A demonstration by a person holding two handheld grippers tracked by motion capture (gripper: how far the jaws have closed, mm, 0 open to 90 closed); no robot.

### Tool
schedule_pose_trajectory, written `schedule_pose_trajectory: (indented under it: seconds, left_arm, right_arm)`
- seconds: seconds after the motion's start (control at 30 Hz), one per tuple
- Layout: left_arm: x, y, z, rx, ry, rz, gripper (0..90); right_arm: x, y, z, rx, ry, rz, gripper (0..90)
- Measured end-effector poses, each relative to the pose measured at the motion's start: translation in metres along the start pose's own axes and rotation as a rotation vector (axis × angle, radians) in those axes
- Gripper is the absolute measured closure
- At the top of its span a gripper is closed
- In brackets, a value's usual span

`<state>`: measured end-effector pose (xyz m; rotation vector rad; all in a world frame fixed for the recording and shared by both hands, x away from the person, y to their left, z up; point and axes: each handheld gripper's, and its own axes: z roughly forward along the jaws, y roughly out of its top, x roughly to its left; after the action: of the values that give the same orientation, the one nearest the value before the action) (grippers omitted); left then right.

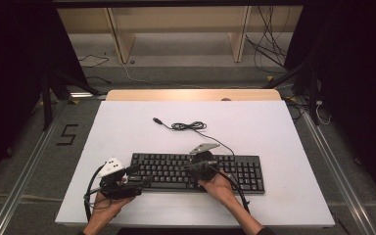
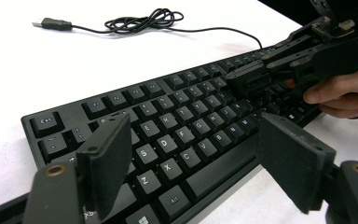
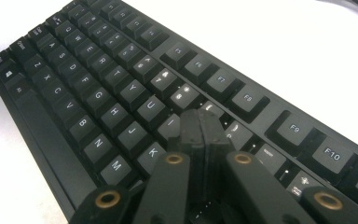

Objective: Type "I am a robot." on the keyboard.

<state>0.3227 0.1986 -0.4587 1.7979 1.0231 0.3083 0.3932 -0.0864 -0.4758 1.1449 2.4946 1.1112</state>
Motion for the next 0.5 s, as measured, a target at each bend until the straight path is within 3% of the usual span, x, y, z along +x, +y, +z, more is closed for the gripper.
schedule_pose_trajectory:
  seconds: [0.13, 0.23, 0.33, 0.5]
  left_arm:
    - [0.000, 0.000, -0.001, -0.004, 0.001, -0.001, 26.3]
    - [0.000, 0.000, -0.001, -0.009, 0.001, -0.004, 26.3]
    - [-0.001, 0.000, -0.002, -0.009, -0.001, 0.000, 26.3]
    - [-0.002, -0.001, -0.003, -0.010, 0.000, -0.002, 26.1]
  right_arm:
    - [0.000, 0.000, -0.001, -0.001, 0.000, 0.011, 90.0]
    - [-0.003, 0.000, -0.008, -0.030, 0.021, 0.048, 84.1]
    - [-0.003, 0.001, -0.011, -0.052, 0.027, 0.051, 80.4]
    - [0.001, 0.002, -0.020, -0.105, 0.099, 0.050, 58.6]
